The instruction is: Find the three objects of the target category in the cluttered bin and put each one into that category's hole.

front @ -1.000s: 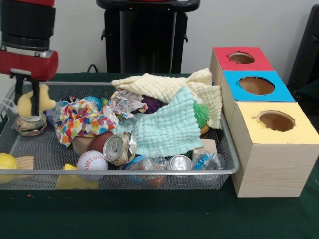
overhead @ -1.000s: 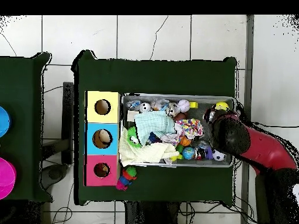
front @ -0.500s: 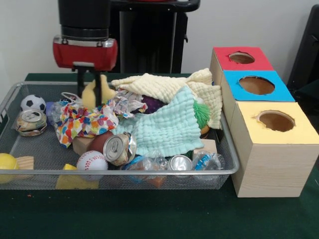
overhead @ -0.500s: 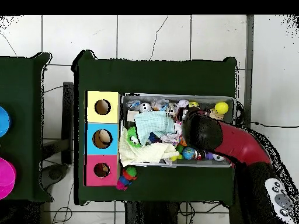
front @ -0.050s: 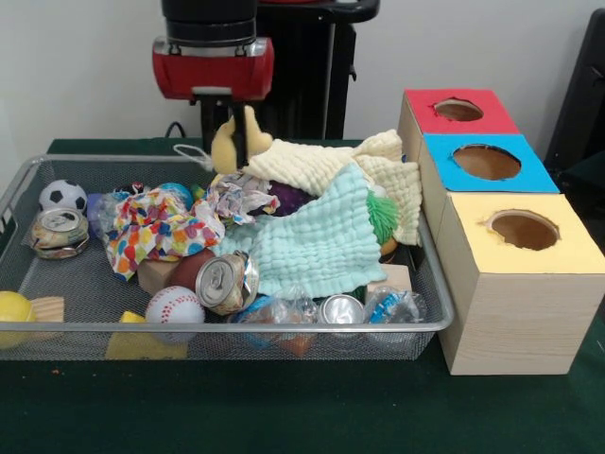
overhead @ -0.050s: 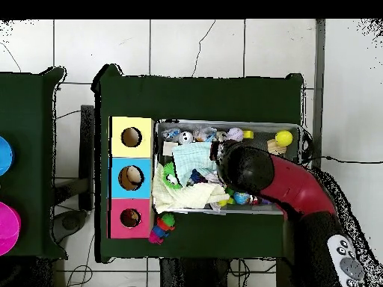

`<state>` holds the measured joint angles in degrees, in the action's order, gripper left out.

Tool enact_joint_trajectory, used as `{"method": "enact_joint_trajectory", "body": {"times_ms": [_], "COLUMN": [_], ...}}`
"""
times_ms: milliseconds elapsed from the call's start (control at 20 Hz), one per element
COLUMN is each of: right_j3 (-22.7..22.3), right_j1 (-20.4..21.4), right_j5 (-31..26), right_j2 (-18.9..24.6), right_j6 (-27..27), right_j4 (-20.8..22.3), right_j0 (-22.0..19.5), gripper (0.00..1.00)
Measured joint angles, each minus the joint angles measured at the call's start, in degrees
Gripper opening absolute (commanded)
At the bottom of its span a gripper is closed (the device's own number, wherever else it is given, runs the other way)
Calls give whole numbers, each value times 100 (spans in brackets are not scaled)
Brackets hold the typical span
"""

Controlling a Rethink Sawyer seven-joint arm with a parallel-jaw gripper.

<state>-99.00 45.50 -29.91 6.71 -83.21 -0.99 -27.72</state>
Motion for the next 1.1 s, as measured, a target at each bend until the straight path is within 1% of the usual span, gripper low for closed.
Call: {"method": "enact_joint_trajectory", "body": {"times_ms": [150, 250, 300, 400, 700, 900, 950, 1100], "right_j3": [-95, -217, -338, -437, -1012, -1465, -1741, -2160], "right_j1": [133, 255, 351, 417, 720, 964, 1109, 1294], "right_j5": [-121, -137, -131, -132, 146, 551, 827, 1239], "right_j2": [-40, -50, -50, -50, 3, 241, 474, 937], "right_j6": [-8, -29, -45, -64, -136, -137, -136, -153], "right_j4": [-219, -447, -640, -818, -1452, -1867, -2115, -2516], "right_j0": [78, 135, 177, 208, 285, 260, 202, 38], "gripper": [0, 0, 0, 0, 0, 0, 0, 0]}}
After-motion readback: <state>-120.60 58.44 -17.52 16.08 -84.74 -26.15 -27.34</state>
